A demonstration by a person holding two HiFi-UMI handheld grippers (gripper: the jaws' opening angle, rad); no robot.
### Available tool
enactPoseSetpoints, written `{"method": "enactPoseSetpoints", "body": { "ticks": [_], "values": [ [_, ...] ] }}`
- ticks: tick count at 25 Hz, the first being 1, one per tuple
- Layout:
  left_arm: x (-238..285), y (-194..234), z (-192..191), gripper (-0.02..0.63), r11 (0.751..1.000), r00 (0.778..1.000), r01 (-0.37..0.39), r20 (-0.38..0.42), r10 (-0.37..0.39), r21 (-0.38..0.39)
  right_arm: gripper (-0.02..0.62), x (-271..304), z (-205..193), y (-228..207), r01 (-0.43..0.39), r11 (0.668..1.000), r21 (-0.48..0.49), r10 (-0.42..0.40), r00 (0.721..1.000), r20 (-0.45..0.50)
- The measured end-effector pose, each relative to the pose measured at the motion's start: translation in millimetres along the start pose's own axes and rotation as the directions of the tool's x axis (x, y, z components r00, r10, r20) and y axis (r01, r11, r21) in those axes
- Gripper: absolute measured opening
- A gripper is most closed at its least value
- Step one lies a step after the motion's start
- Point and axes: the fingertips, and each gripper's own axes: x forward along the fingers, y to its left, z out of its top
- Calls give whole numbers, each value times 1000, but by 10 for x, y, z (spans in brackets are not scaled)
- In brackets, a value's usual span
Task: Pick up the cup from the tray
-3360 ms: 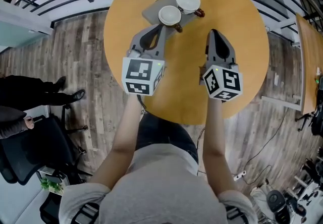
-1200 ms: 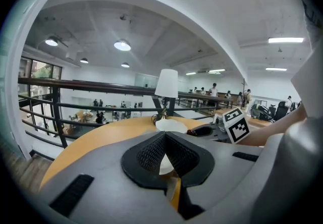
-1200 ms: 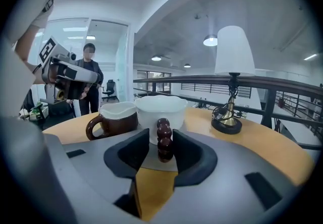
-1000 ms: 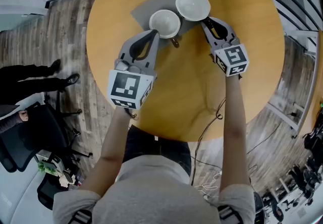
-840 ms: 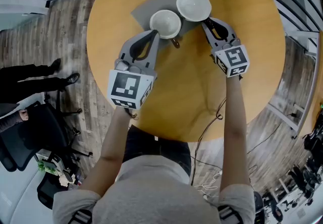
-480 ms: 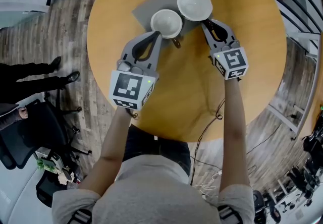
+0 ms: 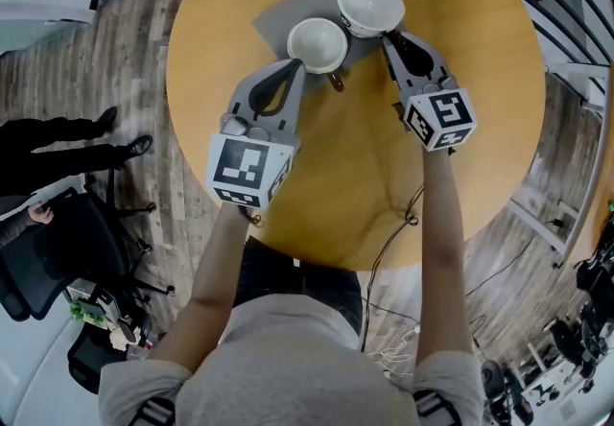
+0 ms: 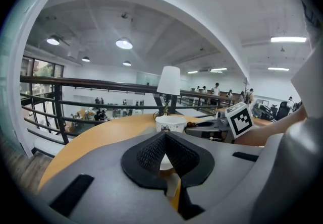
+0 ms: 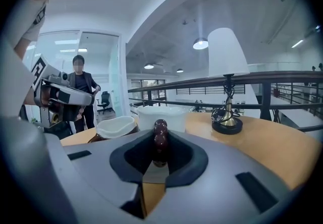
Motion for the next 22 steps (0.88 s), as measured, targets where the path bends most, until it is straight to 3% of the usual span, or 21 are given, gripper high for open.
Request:
{"method": "enactPoseSetpoints", "body": {
  "ticks": [14,22],
  "values": [
    [-60,-33,102,7,1000,1000,0,23,0,10,38,-365,274,-172,84,989,125,-96,991,92],
    [-68,-186,189,8,999,999,30,42,-31,16,38,-906,318,-343,171,979,114,-181,980,86]
  ]
}}
